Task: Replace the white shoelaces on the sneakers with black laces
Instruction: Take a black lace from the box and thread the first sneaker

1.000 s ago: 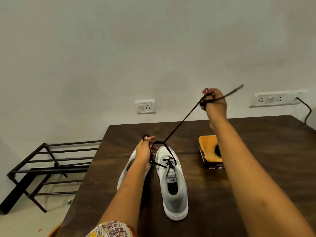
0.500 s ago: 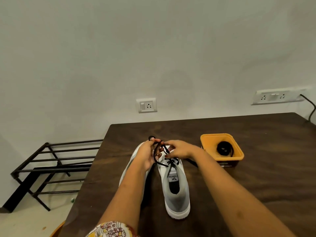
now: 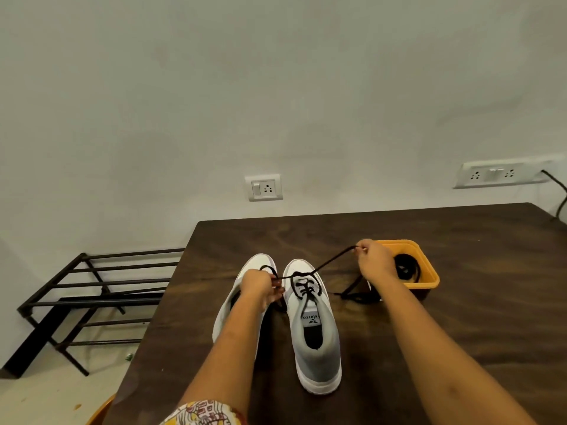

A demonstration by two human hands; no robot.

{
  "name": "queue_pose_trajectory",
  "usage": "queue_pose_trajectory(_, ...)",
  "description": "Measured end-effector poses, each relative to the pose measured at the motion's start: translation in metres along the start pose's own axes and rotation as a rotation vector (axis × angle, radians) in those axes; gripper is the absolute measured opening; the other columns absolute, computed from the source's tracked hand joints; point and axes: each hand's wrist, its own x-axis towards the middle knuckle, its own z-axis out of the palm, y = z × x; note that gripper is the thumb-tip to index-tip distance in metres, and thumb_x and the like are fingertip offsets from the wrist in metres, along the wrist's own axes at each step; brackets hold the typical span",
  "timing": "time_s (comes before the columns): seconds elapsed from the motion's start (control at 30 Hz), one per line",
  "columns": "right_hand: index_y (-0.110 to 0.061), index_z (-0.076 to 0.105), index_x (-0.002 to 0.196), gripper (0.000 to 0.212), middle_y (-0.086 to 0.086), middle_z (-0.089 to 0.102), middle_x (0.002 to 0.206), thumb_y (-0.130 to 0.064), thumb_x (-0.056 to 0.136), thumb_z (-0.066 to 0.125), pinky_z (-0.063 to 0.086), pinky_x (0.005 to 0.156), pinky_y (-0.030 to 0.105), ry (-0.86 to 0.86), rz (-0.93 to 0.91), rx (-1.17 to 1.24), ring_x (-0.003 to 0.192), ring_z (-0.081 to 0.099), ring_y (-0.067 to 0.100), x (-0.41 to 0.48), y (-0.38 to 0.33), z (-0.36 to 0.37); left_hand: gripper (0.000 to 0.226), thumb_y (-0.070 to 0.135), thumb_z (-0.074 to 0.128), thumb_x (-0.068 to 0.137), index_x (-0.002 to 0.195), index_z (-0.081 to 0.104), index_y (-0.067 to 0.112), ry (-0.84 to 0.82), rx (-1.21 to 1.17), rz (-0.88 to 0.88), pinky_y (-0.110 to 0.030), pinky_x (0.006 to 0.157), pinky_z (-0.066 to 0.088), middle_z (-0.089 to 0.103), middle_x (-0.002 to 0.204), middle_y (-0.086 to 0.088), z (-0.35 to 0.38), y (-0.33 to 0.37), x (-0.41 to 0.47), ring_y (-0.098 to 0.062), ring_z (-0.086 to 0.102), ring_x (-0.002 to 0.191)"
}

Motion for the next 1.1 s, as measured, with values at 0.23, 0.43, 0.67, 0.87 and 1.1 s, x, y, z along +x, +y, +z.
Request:
queue_pose_trajectory(0.23,-0.029,0.058,0.126,0.05,0.007,0.056,0.131,0.001,0.088,0.047,0.046,0.099,0.044,-0.203,0.06,-0.211,0.12,0.05,0.031,-0.011,0.012,0.016,0.069,0.01,0.055,0.085,0.145,0.02,0.014,0.271,1.195,0.48,-0.037,0.086,0.046,0.037,0.138,-0.014,0.007,-0.014,-0.009,-0.032,0.048,0.121)
queue_pose_trajectory(0.43,-0.025,0.07,0.093,0.025,-0.001,0.068,0.099,-0.022,0.096,0.045,0.046,0.085,0.033,-0.556,-0.162,-0.166,0.097,0.059,0.02,-0.03,-0.004,0.041,0.029,0.006,0.047,0.092,0.115,0.063,0.009,-0.123,1.204,0.608,-0.03,0.098,0.039,0.052,0.132,-0.012,0.024,-0.017,-0.001,-0.027,0.048,0.12)
queue_pose_trajectory(0.67,-0.009,0.066,0.101,0.03,-0.004,0.056,0.076,-0.035,0.095,0.055,0.041,0.062,0.02,-0.543,-0.155,0.005,0.073,0.055,0.012,-0.037,-0.01,0.041,0.014,0.008,0.047,0.095,0.098,0.06,0.014,-0.222,0.838,0.497,-0.016,0.053,0.041,0.052,0.068,0.002,0.013,-0.027,0.008,-0.009,0.048,0.058)
queue_pose_trajectory(0.87,-0.014,0.073,0.085,0.019,0.0,0.067,0.082,-0.028,0.091,0.063,0.046,0.071,0.028,-0.39,-0.16,-0.095,0.079,0.06,0.015,-0.031,-0.007,0.035,0.008,0.015,0.066,0.088,0.082,0.067,0.02,-0.282,0.678,0.514,-0.028,0.062,0.036,0.042,0.054,0.004,0.004,-0.024,0.016,-0.01,0.038,0.054)
queue_pose_trajectory(1.1,-0.021,0.07,0.074,0.015,-0.014,0.057,0.063,-0.029,0.086,0.069,0.034,0.053,0.017,-0.24,-0.139,-0.031,0.062,0.051,0.003,-0.025,0.008,0.024,0.005,0.013,0.069,0.084,0.083,0.074,0.013,-0.168,0.808,0.618,-0.012,0.064,0.043,0.068,0.078,-0.003,0.003,-0.022,0.023,-0.012,0.057,0.075)
